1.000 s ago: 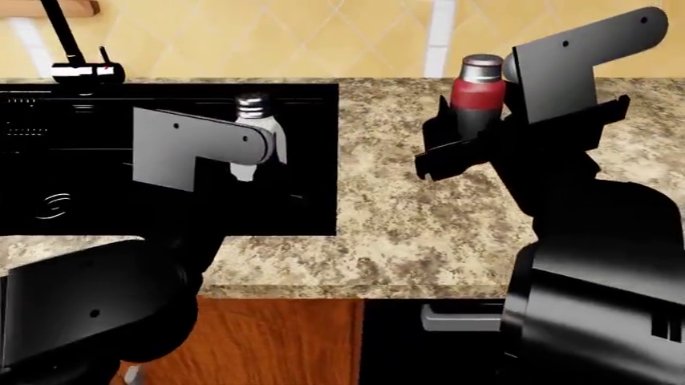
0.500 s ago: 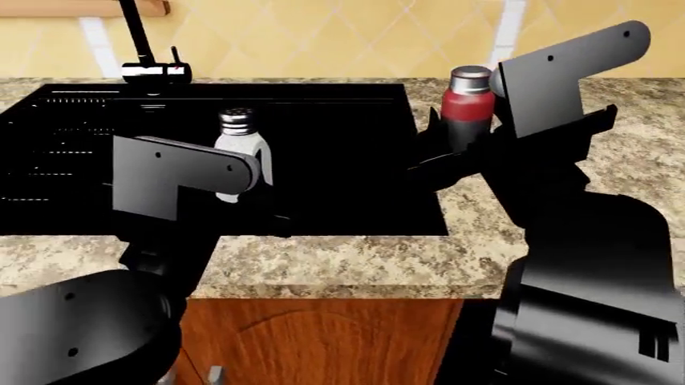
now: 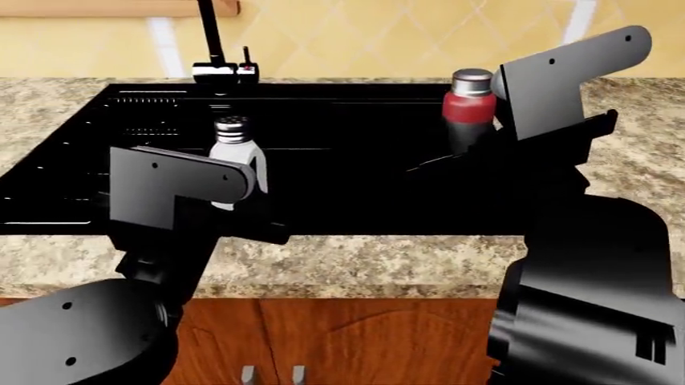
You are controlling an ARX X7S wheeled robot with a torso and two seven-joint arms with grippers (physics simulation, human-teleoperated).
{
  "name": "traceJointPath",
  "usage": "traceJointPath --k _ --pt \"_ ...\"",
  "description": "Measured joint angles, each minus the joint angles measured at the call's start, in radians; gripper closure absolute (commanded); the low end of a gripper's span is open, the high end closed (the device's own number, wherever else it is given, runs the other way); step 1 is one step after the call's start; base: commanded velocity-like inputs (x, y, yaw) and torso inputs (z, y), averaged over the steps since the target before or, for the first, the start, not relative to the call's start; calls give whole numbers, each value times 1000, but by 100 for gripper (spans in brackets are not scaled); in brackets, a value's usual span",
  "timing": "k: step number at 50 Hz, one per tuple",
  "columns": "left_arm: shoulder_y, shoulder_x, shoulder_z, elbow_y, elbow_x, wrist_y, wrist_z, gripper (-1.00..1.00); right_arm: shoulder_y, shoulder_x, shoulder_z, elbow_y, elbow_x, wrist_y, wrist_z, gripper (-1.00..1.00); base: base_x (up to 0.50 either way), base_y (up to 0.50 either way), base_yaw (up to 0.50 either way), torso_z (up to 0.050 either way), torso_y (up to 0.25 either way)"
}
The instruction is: Pick and place the shaker into the drawer. Then close the cabinet.
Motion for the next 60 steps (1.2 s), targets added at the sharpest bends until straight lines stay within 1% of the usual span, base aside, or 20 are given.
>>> traceJointPath --k 14,60 --pt "12 -4 2 4 5 5 -1 100 -5 -3 -3 -3 -16 3 -9 100 -55 500 0 1 0" --pt "29 -3 14 9 19 6 1 100 -18 -17 -20 3 -68 -1 -54 100 -134 500 0 0 0"
